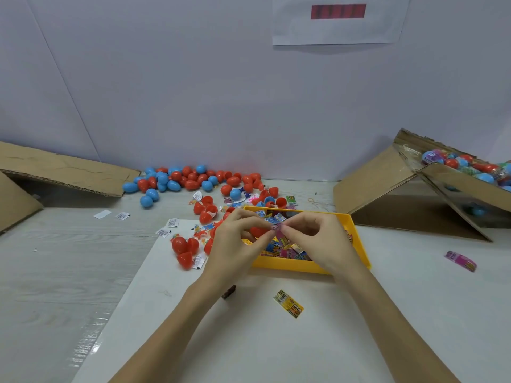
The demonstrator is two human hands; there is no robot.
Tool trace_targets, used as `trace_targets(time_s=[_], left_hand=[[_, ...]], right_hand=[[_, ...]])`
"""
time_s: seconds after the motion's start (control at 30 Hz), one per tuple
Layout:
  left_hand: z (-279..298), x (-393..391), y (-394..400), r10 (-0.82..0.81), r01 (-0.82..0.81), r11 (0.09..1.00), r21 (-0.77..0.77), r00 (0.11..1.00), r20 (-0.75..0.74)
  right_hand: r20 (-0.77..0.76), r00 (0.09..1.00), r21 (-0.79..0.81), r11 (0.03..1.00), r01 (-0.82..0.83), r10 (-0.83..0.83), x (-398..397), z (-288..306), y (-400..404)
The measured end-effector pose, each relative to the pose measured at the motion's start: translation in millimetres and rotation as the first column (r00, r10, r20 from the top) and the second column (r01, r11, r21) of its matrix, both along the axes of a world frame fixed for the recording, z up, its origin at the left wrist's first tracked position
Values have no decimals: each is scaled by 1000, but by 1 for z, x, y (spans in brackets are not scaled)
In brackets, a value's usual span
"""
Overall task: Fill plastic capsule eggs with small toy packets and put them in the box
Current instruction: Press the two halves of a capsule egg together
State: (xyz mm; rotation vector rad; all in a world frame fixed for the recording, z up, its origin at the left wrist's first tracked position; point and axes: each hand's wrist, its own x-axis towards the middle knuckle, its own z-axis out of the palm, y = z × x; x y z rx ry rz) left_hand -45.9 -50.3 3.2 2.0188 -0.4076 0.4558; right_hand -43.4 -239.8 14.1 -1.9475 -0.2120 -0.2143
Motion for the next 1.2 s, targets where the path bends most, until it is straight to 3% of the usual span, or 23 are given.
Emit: trace_targets(time_s=[0.23, 0.57, 0.7, 0.87, 1.2], left_hand=[[4, -2, -3, -107, 88, 959, -269, 993, -58], [-3, -1, -5, -92, 77, 976, -205, 994, -65], [-3, -1, -8, -156, 115, 947, -301, 981, -117], [-1, -1, -4, -229, 140, 897, -419, 958, -172], [3, -1, -3, -151, 92, 918, -385, 980, -127]], right_hand=[[-34, 985, 114, 978, 173, -171, 2, 0, -7], [-21, 991, 104, 985, 136, -134, 0, 0, -2], [-12, 996, 104, 991, 89, -88, 0, -2, 1], [-97, 994, 264, 964, -28, 55, 0, 1, 2], [-12, 1000, 294, 956, 21, -18, -1, 2, 6]])
